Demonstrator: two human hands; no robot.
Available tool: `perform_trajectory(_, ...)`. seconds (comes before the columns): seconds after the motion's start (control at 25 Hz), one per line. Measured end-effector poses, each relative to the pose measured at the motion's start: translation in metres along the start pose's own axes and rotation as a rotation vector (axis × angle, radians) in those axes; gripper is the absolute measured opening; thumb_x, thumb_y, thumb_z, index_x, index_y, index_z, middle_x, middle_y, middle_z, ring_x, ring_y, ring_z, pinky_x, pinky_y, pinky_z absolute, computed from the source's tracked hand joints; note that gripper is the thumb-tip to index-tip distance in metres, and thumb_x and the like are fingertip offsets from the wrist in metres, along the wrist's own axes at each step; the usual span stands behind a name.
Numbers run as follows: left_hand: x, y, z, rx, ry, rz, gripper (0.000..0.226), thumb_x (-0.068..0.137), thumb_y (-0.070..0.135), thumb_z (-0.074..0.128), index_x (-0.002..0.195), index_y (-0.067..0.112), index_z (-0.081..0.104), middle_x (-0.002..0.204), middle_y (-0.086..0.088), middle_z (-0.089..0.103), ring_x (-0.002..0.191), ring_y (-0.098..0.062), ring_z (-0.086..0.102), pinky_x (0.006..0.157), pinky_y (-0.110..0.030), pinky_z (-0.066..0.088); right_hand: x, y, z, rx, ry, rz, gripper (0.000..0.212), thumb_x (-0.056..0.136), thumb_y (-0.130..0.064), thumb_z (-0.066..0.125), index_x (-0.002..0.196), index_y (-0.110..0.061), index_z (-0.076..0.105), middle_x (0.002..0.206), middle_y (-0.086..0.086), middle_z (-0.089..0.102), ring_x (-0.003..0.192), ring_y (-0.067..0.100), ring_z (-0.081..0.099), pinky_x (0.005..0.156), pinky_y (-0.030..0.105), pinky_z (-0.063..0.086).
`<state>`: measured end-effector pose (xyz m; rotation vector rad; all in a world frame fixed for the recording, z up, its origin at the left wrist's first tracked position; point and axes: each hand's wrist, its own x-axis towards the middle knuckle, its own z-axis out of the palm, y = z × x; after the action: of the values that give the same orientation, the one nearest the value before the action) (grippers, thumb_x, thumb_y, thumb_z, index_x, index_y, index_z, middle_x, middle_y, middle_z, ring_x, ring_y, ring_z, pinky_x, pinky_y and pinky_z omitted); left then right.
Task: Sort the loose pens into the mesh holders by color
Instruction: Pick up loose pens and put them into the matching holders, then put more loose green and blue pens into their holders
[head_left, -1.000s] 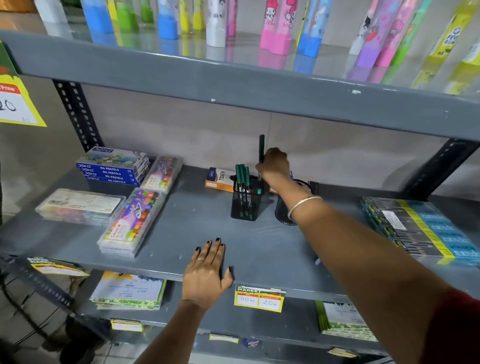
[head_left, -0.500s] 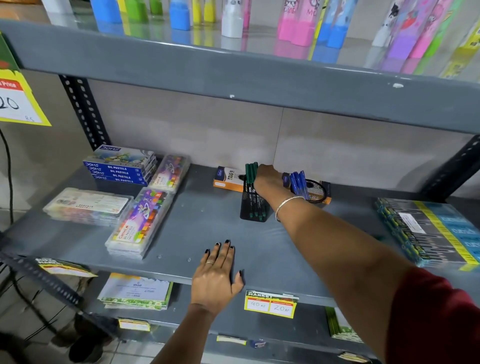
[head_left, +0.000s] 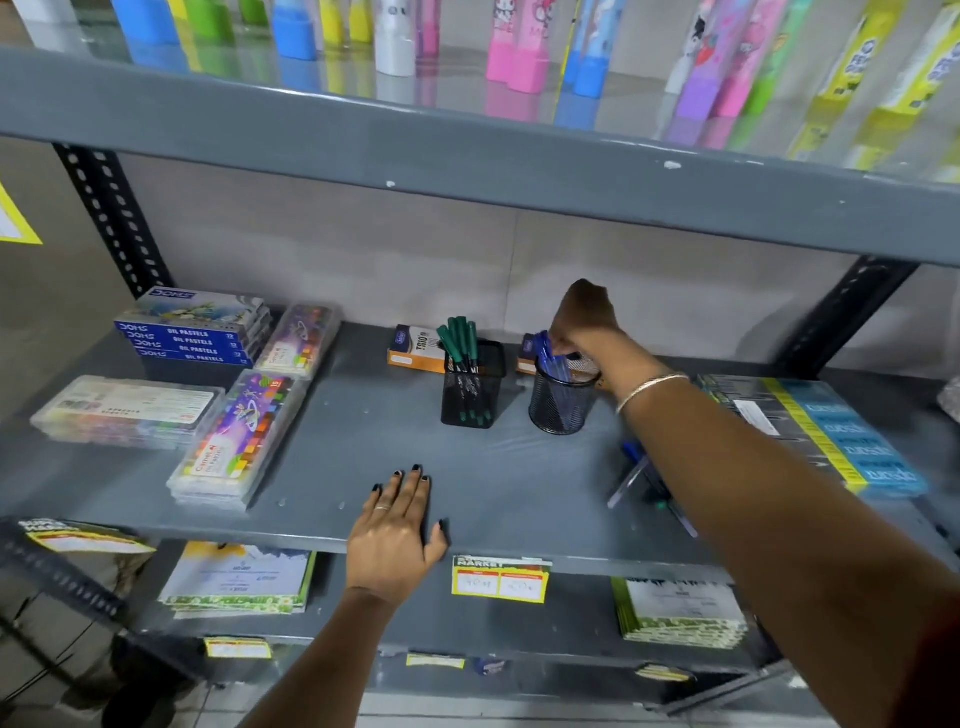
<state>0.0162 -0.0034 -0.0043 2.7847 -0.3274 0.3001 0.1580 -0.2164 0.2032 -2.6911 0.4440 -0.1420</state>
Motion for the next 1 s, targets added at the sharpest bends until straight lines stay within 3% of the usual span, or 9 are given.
perform_trajectory(0.12, 0.0, 0.001, -0.001, 0.018, -0.016, -0.001, 0.058, 0.076, 0.036, 0.038, 0.11, -0.002, 0.065, 0.117, -0.017, 0.063, 0.104, -0.034, 0.061, 0.096, -0.038, 0.028, 0.003, 0.053, -0.012, 0.049, -0.043, 0.142, 0.03, 0.077, -0.001, 0.068, 0.057, -0.004, 0.046, 0.045, 0.005, 0.054, 0.071, 0.009, 0.06, 0.038, 0.003, 0.036)
perform_trajectory(0.2, 0.0, 0.0, -0.002, 0.035, -0.024, -0.002, 0.058, 0.076, 0.037, 0.038, 0.111, -0.002, 0.065, 0.117, -0.017, 0.062, 0.104, -0.034, 0.06, 0.096, -0.037, 0.026, 0.003, 0.094, -0.004, 0.043, -0.101, 0.229, 0.037, 0.085, -0.001, 0.056, 0.05, 0.003, 0.046, 0.018, -0.006, 0.044, 0.037, -0.001, 0.057, 0.027, 0.004, 0.034)
perform_trajectory(0.28, 0.0, 0.0, -0.002, 0.049, -0.034, -0.003, 0.059, 0.077, 0.038, 0.038, 0.111, -0.002, 0.064, 0.118, -0.017, 0.062, 0.104, -0.034, 0.06, 0.096, -0.037, 0.026, 0.002, 0.135, 0.017, -0.01, -0.098, 0.298, 0.038, 0.088, -0.003, 0.052, 0.052, 0.007, 0.042, 0.013, -0.017, 0.035, 0.03, -0.002, 0.056, 0.042, 0.013, 0.052)
perform_trajectory(0.32, 0.0, 0.0, -0.002, 0.048, -0.032, -0.005, 0.059, 0.077, 0.038, 0.038, 0.112, -0.002, 0.064, 0.118, -0.017, 0.062, 0.105, -0.034, 0.06, 0.096, -0.037, 0.025, -0.006, 0.145, 0.024, -0.078, -0.118, 0.319, 0.036, 0.087, -0.005, 0.056, 0.053, 0.0, 0.044, 0.012, -0.004, 0.037, 0.039, 0.002, 0.063, 0.061, 0.022, 0.06)
perform_trajectory(0.4, 0.0, 0.0, -0.002, 0.044, -0.031, -0.01, 0.058, 0.077, 0.037, 0.038, 0.112, -0.001, 0.064, 0.118, -0.017, 0.062, 0.105, -0.034, 0.06, 0.097, -0.037, 0.025, -0.023, 0.153, 0.04, -0.111, -0.139, 0.331, 0.016, 0.085, -0.006, 0.061, 0.07, -0.003, 0.057, 0.061, 0.019, 0.073, 0.061, 0.02, 0.072, 0.082, 0.036, 0.057)
perform_trajectory(0.48, 0.001, 0.001, -0.002, 0.048, -0.033, -0.008, 0.058, 0.077, 0.038, 0.038, 0.112, -0.001, 0.064, 0.118, -0.017, 0.062, 0.104, -0.034, 0.06, 0.097, -0.037, 0.025, -0.037, 0.155, 0.049, -0.136, -0.196, 0.332, 0.009, 0.084, -0.006, 0.065, 0.079, -0.003, 0.059, 0.102, 0.019, 0.072, 0.082, 0.031, 0.072, 0.08, 0.036, 0.057)
perform_trajectory(0.64, 0.0, 0.001, -0.003, 0.055, -0.028, -0.006, 0.058, 0.077, 0.038, 0.038, 0.112, -0.001, 0.064, 0.117, -0.017, 0.062, 0.104, -0.034, 0.06, 0.096, -0.037, 0.025, -0.047, 0.159, 0.068, -0.14, -0.165, 0.305, 0.007, 0.086, -0.01, 0.062, 0.088, -0.002, 0.062, 0.115, 0.02, 0.068, 0.107, 0.032, 0.068, 0.073, 0.035, 0.058)
perform_trajectory(0.76, 0.0, 0.002, -0.004, 0.07, -0.015, -0.004, 0.059, 0.077, 0.038, 0.038, 0.112, -0.001, 0.064, 0.117, -0.016, 0.063, 0.104, -0.034, 0.061, 0.096, -0.036, 0.025, -0.047, 0.161, 0.072, -0.179, -0.186, 0.299, 0.006, 0.089, -0.011, 0.058, 0.093, -0.007, 0.061, 0.12, 0.016, 0.067, 0.105, 0.028, 0.067, 0.07, 0.032, 0.055)
perform_trajectory(1.0, -0.001, 0.002, -0.004, 0.082, -0.026, -0.01, 0.059, 0.078, 0.04, 0.036, 0.113, 0.001, 0.064, 0.118, -0.014, 0.062, 0.106, -0.031, 0.06, 0.098, -0.038, 0.034, -0.032, 0.129, 0.033, 0.063, 0.09, 0.283, 0.028, 0.085, -0.003, 0.06, 0.112, 0.002, 0.056, 0.121, 0.024, 0.061, 0.111, 0.039, 0.062, 0.092, 0.044, 0.053)
